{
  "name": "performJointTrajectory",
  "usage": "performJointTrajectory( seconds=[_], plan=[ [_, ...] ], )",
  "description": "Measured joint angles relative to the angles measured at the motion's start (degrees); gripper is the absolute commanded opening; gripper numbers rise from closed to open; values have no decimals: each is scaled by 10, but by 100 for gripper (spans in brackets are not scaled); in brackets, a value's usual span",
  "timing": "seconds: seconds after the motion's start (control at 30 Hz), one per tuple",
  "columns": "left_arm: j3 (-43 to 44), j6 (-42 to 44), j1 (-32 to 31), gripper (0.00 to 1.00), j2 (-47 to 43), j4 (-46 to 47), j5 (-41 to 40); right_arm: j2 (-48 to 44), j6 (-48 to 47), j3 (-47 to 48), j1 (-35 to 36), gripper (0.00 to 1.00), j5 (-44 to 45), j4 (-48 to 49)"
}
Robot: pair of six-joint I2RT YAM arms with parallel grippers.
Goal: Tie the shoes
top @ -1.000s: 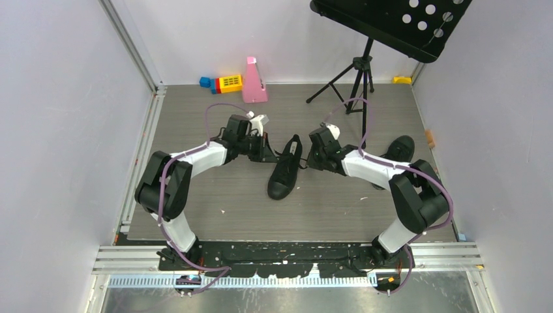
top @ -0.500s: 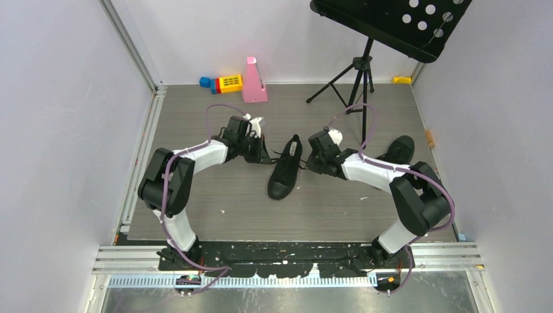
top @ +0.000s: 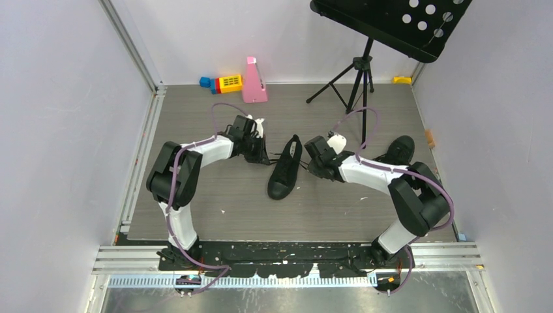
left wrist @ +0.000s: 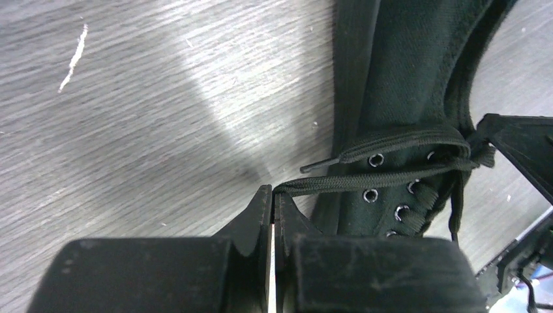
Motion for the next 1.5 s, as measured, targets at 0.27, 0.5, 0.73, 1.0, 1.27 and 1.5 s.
performJointTrajectory(
  seconds=[0.27, 0.5, 0.73, 1.0, 1.27, 1.5],
  plan=[
    [35, 11, -24, 0, 12, -48, -87, 74, 35, 90, 28, 0, 87, -90],
    [61, 21, -58, 0, 17, -85, -179, 106, 44, 124, 50, 0, 143, -138],
    [85, 36, -86, 0, 33, -110, -251, 143, 37, 148, 50, 0, 162, -151],
    [102, 41, -99, 0, 43, -125, -289, 164, 20, 161, 53, 0, 173, -155],
    [114, 45, -116, 0, 51, -136, -341, 188, 7, 188, 57, 0, 200, -175],
    [116, 53, -124, 0, 53, -139, -370, 198, 4, 197, 59, 0, 218, -178]
  ],
)
